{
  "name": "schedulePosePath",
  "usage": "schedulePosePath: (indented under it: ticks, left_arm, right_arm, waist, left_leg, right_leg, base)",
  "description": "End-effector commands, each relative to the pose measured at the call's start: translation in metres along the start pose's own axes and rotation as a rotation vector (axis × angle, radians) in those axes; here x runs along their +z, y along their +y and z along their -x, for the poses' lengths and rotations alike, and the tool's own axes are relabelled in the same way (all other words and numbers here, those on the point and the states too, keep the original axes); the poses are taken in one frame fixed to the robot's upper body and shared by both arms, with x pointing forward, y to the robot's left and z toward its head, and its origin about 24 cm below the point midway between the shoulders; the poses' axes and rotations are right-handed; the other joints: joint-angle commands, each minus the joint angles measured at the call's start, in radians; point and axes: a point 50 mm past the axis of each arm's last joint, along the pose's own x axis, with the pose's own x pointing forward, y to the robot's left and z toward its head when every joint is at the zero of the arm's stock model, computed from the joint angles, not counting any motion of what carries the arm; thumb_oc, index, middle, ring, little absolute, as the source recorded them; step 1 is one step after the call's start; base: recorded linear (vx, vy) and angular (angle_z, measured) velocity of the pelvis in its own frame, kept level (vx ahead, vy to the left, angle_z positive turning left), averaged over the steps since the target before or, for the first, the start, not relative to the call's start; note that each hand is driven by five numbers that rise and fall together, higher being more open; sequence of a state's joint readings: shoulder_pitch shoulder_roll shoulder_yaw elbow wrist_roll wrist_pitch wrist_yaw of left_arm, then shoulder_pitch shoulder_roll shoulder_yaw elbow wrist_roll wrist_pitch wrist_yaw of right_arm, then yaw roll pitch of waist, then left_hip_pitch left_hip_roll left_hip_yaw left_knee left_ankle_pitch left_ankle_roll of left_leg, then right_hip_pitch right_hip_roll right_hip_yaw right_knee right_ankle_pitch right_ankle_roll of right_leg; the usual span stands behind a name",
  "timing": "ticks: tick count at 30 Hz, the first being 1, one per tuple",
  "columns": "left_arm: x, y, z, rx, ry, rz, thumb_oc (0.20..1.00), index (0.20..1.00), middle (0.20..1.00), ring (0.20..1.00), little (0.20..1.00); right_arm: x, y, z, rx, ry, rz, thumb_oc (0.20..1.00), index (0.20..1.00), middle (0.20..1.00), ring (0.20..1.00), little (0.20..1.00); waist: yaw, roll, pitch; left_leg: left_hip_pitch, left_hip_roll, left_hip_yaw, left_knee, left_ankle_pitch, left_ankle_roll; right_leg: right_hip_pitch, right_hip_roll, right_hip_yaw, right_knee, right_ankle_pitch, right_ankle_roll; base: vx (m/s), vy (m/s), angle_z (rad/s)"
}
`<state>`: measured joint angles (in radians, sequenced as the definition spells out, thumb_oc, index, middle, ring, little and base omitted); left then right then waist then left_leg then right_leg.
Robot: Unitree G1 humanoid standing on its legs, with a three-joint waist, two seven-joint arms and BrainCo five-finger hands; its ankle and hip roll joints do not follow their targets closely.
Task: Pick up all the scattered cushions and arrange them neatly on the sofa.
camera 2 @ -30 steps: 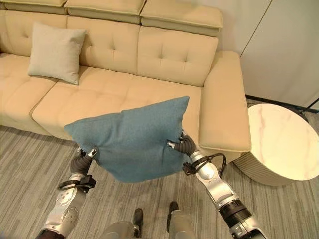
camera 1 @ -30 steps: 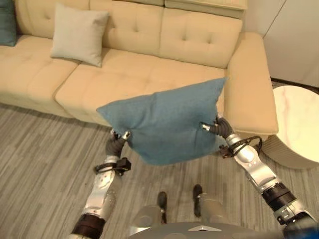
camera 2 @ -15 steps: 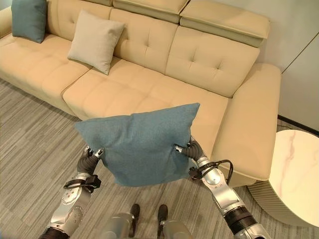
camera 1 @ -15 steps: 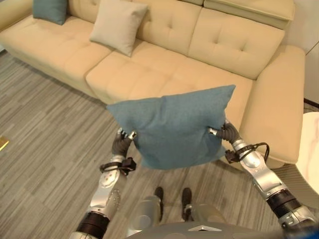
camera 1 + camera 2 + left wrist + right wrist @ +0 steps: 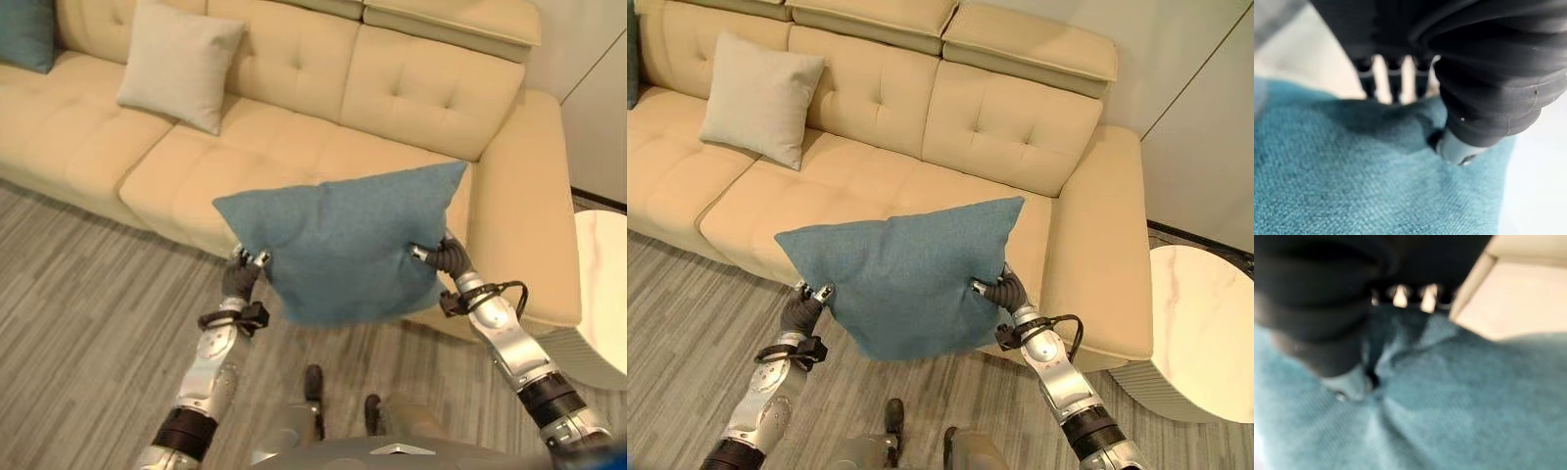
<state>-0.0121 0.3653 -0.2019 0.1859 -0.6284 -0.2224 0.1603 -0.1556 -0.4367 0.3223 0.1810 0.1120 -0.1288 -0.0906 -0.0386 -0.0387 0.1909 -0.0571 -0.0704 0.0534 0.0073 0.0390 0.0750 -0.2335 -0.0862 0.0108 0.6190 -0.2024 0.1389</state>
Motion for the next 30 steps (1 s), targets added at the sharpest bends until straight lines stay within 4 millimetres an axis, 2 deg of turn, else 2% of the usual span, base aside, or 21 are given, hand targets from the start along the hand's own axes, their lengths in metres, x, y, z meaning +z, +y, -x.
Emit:
schedulePosePath:
  ticks: [1,2,3,4,5,6,7,8,10,11,12,14,16,17,19,20,23,24,27,30]
  left_arm:
    - [0.04,-0.027,-0.004,-0.154,-0.227,-0.025,0.2,0.2,0.2,0.2,0.2]
    - [0.039,-0.027,-0.004,-0.153,-0.223,-0.024,0.2,0.2,0.2,0.2,0.2]
    - [0.038,-0.026,-0.005,-0.144,-0.217,-0.02,0.2,0.2,0.2,0.2,0.2]
    - [0.038,-0.026,-0.005,-0.144,-0.217,-0.019,0.2,0.2,0.2,0.2,0.2]
    - [0.037,-0.026,-0.005,-0.141,-0.213,-0.014,0.2,0.2,0.2,0.2,0.2]
    - [0.034,-0.027,-0.003,-0.153,-0.204,-0.011,0.2,0.2,0.2,0.2,0.2]
    - [0.029,-0.027,-0.001,-0.165,-0.183,-0.013,0.2,0.2,0.2,0.2,0.2]
    - [0.028,-0.028,0.0,-0.171,-0.181,-0.008,0.2,0.2,0.2,0.2,0.2]
    - [0.025,-0.032,0.001,-0.19,-0.161,0.01,0.2,0.2,0.2,0.2,0.2]
    - [0.024,-0.032,0.001,-0.191,-0.16,0.01,0.2,0.2,0.2,0.2,0.2]
    - [0.022,-0.032,0.001,-0.197,-0.15,0.014,0.2,0.2,0.2,0.2,0.2]
    - [0.023,-0.035,0.0,-0.215,-0.148,0.015,0.2,0.2,0.2,0.2,0.2]
    - [0.022,-0.039,-0.001,-0.221,-0.141,0.017,0.2,0.2,0.2,0.2,0.2]
    - [0.022,-0.039,-0.001,-0.221,-0.14,0.017,0.2,0.2,0.2,0.2,0.2]
    - [0.021,-0.039,0.0,-0.217,-0.134,0.019,0.2,0.2,0.2,0.2,0.2]
    - [0.021,-0.039,0.0,-0.217,-0.134,0.019,0.2,0.2,0.2,0.2,0.2]
    - [0.021,-0.037,0.001,-0.193,-0.14,0.023,0.2,0.2,0.2,0.2,0.2]
    - [0.021,-0.035,0.001,-0.187,-0.138,0.027,0.2,0.2,0.2,0.2,0.2]
    - [0.023,-0.035,0.001,-0.194,-0.149,0.025,0.2,0.2,0.2,0.2,0.2]
    - [0.028,-0.036,0.0,-0.209,-0.164,0.005,0.2,0.2,0.2,0.2,0.2]
  right_arm:
    - [0.053,0.016,-0.021,0.047,-0.264,-0.087,0.2,0.2,0.2,0.2,0.2]
    - [0.054,0.016,-0.022,0.051,-0.267,-0.095,0.2,0.2,0.2,0.2,0.2]
    - [0.054,0.017,-0.022,0.058,-0.269,-0.111,0.2,0.2,0.2,0.2,0.2]
    - [0.054,0.017,-0.022,0.058,-0.269,-0.111,0.2,0.2,0.2,0.2,0.2]
    - [0.054,0.018,-0.022,0.067,-0.269,-0.111,0.2,0.2,0.2,0.2,0.2]
    - [0.049,0.017,-0.019,0.06,-0.25,-0.108,0.2,0.2,0.2,0.2,0.2]
    - [0.047,0.015,-0.017,0.054,-0.244,-0.101,0.2,0.2,0.2,0.2,0.2]
    - [0.044,0.012,-0.015,0.044,-0.234,-0.098,0.2,0.2,0.2,0.2,0.2]
    - [0.041,0.007,-0.011,0.022,-0.226,-0.097,0.2,0.2,0.2,0.2,0.2]
    - [0.041,0.007,-0.011,0.022,-0.225,-0.097,0.2,0.2,0.2,0.2,0.2]
    - [0.037,0.003,-0.008,0.004,-0.214,-0.105,0.2,0.2,0.2,0.2,0.2]
    - [0.035,0.0,-0.006,-0.009,-0.209,-0.112,0.2,0.2,0.2,0.2,0.2]
    - [0.037,-0.001,-0.005,-0.011,-0.214,-0.115,0.2,0.2,0.2,0.2,0.2]
    - [0.037,-0.001,-0.005,-0.012,-0.214,-0.115,0.2,0.2,0.2,0.2,0.2]
    - [0.033,-0.005,-0.004,-0.034,-0.196,-0.118,0.2,0.2,0.2,0.2,0.2]
    - [0.033,-0.005,-0.004,-0.034,-0.196,-0.119,0.2,0.2,0.2,0.2,0.2]
    - [0.028,-0.005,-0.003,-0.045,-0.176,-0.113,0.2,0.2,0.2,0.2,0.2]
    - [0.028,-0.005,-0.003,-0.048,-0.175,-0.109,0.2,0.2,0.2,0.2,0.2]
    - [0.027,-0.011,-0.002,-0.069,-0.172,-0.096,0.2,0.2,0.2,0.2,0.2]
    - [0.031,-0.012,-0.004,-0.081,-0.184,-0.1,0.2,0.2,0.2,0.2,0.2]
  waist:
    - [0.028,-0.04,-0.056]
    - [0.023,-0.042,-0.056]
    - [0.016,-0.052,-0.058]
    - [0.015,-0.051,-0.056]
    - [0.011,-0.055,-0.057]
    - [0.0,-0.056,-0.058]
    - [-0.004,-0.063,-0.063]
    - [-0.007,-0.063,-0.067]
    - [-0.01,-0.062,-0.079]
    - [-0.011,-0.061,-0.079]
    - [-0.019,-0.061,-0.081]
    - [-0.022,-0.071,-0.073]
    - [-0.005,-0.084,-0.055]
    - [-0.005,-0.084,-0.054]
    - [0.006,-0.093,-0.056]
    - [0.007,-0.094,-0.054]
    - [0.026,-0.074,-0.058]
    - [0.028,-0.071,-0.056]
    - [0.023,-0.062,-0.066]
    - [0.027,-0.055,-0.076]
  left_leg:
    - [-0.013,0.037,-0.025,0.074,-0.09,-0.04]
    - [0.002,0.033,-0.025,0.06,-0.095,-0.042]
    - [0.033,0.018,-0.026,0.047,-0.11,-0.045]
    - [0.036,0.019,-0.029,0.046,-0.111,-0.046]
    - [0.055,0.014,-0.026,0.043,-0.123,-0.05]
    - [0.061,0.012,-0.038,0.066,-0.134,-0.058]
    - [0.064,0.012,-0.043,0.078,-0.146,-0.061]
    - [0.066,0.014,-0.047,0.089,-0.151,-0.071]
    - [0.062,0.028,-0.042,0.139,-0.148,-0.098]
    - [0.06,0.028,-0.044,0.142,-0.15,-0.098]
    - [0.05,0.044,-0.041,0.186,-0.129,-0.121]
    - [-0.011,0.068,-0.043,0.354,-0.07,-0.162]
    - [-0.072,0.054,-0.081,0.454,-0.055,-0.15]
    - [-0.072,0.054,-0.08,0.455,-0.056,-0.15]
    - [-0.11,0.07,-0.1,0.29,-0.11,-0.126]
    - [-0.104,0.07,-0.098,0.285,-0.109,-0.125]
    - [-0.142,0.071,-0.191,0.138,-0.019,-0.145]
    - [-0.147,0.07,-0.207,0.124,-0.002,-0.151]
    - [-0.123,0.064,-0.207,0.121,-0.019,-0.149]
    - [-0.093,0.046,-0.19,0.124,-0.046,-0.124]
  right_leg:
    - [0.07,0.023,-0.031,-0.312,0.193,-0.008]
    - [0.056,0.036,-0.054,-0.369,0.192,-0.013]
    - [0.029,0.049,-0.105,-0.471,0.218,-0.012]
    - [0.035,0.05,-0.107,-0.475,0.219,-0.012]
    - [0.022,0.057,-0.138,-0.528,0.237,-0.01]
    - [0.043,0.053,-0.112,-0.512,0.229,-0.013]
    - [0.063,0.071,-0.069,-0.513,0.218,-0.027]
    - [0.075,0.077,-0.058,-0.514,0.213,-0.036]
    - [0.102,0.069,-0.087,-0.525,0.201,-0.05]
    - [0.103,0.069,-0.089,-0.526,0.201,-0.051]
    - [0.123,0.074,-0.094,-0.533,0.194,-0.062]
    - [0.159,0.072,-0.11,-0.546,0.188,-0.083]
    - [0.194,0.073,-0.095,-0.558,0.178,-0.1]
    - [0.195,0.073,-0.095,-0.558,0.178,-0.1]
    - [0.214,0.066,-0.057,-0.57,0.162,-0.085]
    - [0.216,0.065,-0.055,-0.57,0.161,-0.085]
    - [0.238,0.08,-0.008,-0.566,0.14,-0.08]
    - [0.243,0.081,0.0,-0.558,0.134,-0.08]
    - [0.248,0.066,0.02,-0.532,0.117,-0.068]
    - [0.245,0.035,0.037,-0.501,0.118,-0.047]
  base:
    - [0.22,0.097,-0.43]
    - [0.27,0.047,-0.54]
    - [0.21,0.024,-0.41]
    - [0.26,0.008,-0.32]
    - [0.26,-0.029,-0.08]
    - [0.34,-0.056,0.09]
    - [0.31,-0.066,0.32]
    - [0.25,-0.066,0.43]
    - [0.21,-0.06,0.58]
    - [0.17,-0.061,0.53]
    - [0.14,-0.089,0.43]
    - [0.16,-0.118,0.25]
    - [0.15,-0.078,0.17]
    - [0.2,-0.032,-0.35]
    - [0.23,0.041,-0.39]
    - [0.2,0.078,-0.24]
    - [0.17,0.108,-0.43]
    - [0.16,0.144,-0.61]
    - [0.14,0.191,-0.73]
    - [0.14,0.244,-0.29]
